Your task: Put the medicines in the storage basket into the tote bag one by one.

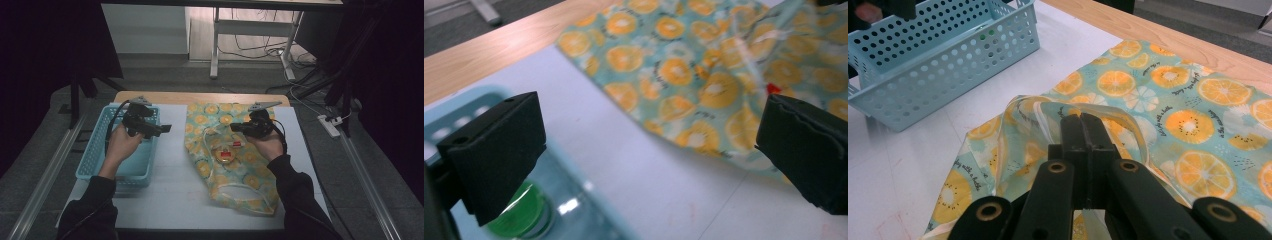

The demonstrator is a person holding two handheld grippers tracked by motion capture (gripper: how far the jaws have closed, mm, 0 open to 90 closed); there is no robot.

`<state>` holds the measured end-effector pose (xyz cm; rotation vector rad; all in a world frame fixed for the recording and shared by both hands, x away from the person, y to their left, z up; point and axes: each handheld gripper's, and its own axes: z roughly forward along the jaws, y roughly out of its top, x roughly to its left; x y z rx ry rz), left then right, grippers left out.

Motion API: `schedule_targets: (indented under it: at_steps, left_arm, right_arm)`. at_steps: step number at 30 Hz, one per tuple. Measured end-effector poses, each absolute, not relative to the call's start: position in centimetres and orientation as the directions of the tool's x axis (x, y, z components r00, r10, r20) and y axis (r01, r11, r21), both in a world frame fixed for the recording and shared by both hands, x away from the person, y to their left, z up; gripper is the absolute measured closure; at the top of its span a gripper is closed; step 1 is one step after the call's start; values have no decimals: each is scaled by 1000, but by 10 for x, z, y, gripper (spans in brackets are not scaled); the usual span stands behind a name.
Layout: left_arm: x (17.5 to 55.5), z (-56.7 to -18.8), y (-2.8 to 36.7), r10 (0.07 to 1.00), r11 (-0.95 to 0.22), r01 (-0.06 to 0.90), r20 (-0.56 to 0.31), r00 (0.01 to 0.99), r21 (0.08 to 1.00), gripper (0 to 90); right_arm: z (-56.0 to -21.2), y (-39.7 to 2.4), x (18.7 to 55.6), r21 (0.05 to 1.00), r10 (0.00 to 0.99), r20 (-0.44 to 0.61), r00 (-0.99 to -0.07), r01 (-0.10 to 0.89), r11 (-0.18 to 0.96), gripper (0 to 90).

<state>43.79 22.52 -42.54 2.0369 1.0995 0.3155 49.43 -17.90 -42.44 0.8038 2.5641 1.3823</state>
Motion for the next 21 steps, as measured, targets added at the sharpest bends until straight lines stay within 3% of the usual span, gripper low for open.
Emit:
schedule_targets:
  at_steps: [13, 21]
  left_arm:
    - [445, -448, 262, 890, -269, 675, -92, 447, 687, 1]
    - [454, -463, 268, 908, -286, 709, -55, 416, 645, 0]
  right_arm:
    - [-424, -178, 494, 805, 498, 145, -855, 394, 444, 900]
    - [-425, -177, 494, 804, 495, 146, -856, 395, 445, 900]
